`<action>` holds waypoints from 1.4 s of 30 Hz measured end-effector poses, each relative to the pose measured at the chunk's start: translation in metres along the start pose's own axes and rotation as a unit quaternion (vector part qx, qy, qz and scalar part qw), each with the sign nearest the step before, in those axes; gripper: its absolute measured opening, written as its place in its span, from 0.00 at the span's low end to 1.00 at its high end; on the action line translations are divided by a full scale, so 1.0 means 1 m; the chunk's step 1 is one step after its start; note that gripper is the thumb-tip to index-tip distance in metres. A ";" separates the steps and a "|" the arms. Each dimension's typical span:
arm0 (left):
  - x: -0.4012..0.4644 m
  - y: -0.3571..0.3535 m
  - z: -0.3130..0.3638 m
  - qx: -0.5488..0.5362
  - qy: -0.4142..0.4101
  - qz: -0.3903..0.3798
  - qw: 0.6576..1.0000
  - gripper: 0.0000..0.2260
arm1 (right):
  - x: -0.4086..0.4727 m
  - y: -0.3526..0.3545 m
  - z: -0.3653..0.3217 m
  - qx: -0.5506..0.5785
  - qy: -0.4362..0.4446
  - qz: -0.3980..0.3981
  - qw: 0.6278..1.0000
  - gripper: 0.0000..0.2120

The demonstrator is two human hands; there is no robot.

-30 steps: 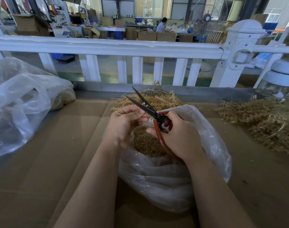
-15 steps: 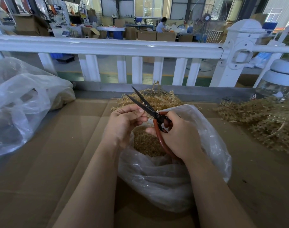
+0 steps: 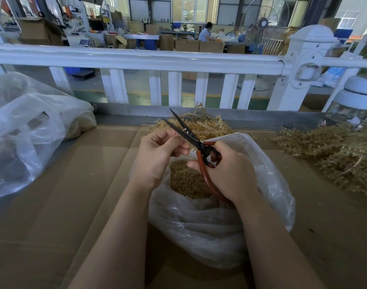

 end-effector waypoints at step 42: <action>-0.001 0.009 0.006 0.043 -0.024 0.078 0.996 0.04 | 0.002 0.001 0.005 0.169 -0.055 0.002 0.984 0.22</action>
Point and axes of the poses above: each hand's wrist, its own x-axis towards the middle knuckle, its own y-axis out of the back of the hand, z = x × y, the point moved 8 cm from there along x, towards the middle knuckle, and after that the axes turned 3 degrees about -z, right-handed, at the moved point
